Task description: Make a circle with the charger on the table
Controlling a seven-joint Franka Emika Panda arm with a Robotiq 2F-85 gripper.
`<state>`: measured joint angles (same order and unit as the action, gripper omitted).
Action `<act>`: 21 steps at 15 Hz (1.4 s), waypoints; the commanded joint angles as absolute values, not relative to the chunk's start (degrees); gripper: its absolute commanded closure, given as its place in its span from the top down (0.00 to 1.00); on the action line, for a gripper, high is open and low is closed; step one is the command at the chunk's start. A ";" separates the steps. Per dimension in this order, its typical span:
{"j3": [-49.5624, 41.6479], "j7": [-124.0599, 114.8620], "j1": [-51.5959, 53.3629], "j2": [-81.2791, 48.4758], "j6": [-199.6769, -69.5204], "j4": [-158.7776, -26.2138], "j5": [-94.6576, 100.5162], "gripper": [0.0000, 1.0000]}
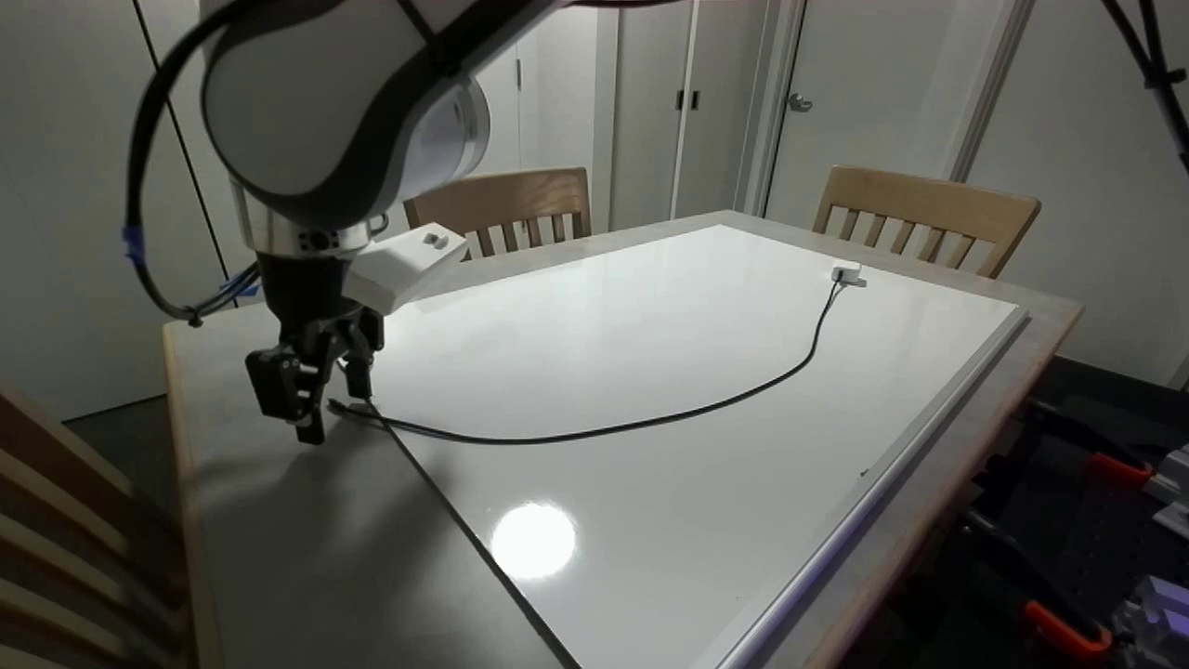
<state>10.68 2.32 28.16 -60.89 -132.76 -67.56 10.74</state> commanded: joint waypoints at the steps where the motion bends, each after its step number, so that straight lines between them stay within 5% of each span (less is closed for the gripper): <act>1: 10.66 2.66 28.34 -62.31 -133.37 -65.64 10.86 0.65; 3: 10.63 2.62 28.36 -62.31 -133.44 -65.65 10.89 0.49; 5: 10.61 2.56 28.38 -62.31 -133.53 -65.69 10.89 0.46; 10: 10.58 2.42 28.38 -62.37 -133.66 -65.79 10.86 0.56; 17: 10.55 2.31 28.43 -62.40 -133.83 -65.91 10.90 0.00; 21: 10.43 2.27 28.52 -62.19 -133.38 -66.00 11.01 0.01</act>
